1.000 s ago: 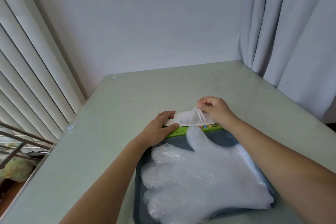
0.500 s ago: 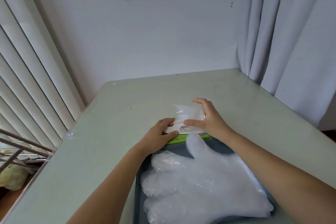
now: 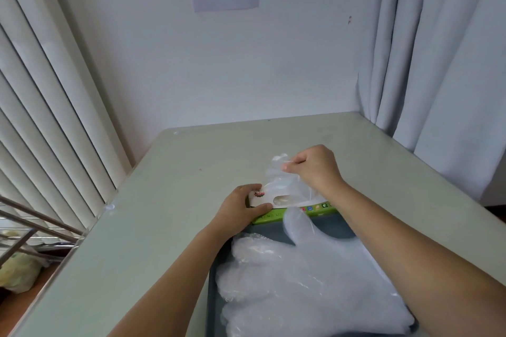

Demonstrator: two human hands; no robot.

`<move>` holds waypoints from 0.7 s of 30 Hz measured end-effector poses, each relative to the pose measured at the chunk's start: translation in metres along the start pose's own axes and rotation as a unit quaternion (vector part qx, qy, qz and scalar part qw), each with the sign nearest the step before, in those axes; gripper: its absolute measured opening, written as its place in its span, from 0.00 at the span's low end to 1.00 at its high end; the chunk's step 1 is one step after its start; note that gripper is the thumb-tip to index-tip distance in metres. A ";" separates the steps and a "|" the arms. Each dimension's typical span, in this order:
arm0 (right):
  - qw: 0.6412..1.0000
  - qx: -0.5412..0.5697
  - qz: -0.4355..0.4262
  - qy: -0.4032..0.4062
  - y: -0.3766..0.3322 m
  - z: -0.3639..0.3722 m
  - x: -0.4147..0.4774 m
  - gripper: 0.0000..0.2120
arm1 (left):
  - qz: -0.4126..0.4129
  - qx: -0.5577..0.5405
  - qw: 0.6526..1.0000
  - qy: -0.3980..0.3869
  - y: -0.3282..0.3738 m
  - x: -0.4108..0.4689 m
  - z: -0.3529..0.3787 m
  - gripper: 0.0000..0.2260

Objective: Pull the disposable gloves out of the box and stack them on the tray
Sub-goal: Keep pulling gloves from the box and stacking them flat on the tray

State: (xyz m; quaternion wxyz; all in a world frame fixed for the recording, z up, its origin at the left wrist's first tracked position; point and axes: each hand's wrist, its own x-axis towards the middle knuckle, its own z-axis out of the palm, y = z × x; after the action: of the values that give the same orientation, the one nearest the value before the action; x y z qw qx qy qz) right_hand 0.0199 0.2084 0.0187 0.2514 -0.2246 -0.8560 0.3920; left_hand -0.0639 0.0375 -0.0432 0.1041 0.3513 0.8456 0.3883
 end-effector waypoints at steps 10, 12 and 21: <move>0.987 0.094 0.059 -0.116 0.000 -0.012 -0.018 0.11 | -0.142 -0.324 0.935 0.014 0.062 -0.006 -0.002 0.21; 0.971 0.145 0.061 -0.181 -0.001 -0.017 -0.023 0.05 | -0.150 -0.342 0.927 0.002 0.065 -0.001 -0.001 0.17; 0.941 0.280 0.153 -0.115 0.016 -0.027 -0.025 0.03 | -0.105 -0.313 0.943 0.043 0.054 0.004 0.003 0.11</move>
State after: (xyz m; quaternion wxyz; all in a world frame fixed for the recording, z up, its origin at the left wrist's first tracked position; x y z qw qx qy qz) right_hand 0.0586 0.2180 0.0153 0.1410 -0.2271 -0.6896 0.6731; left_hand -0.0379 0.0666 -0.0049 0.2126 0.1936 0.7173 0.6346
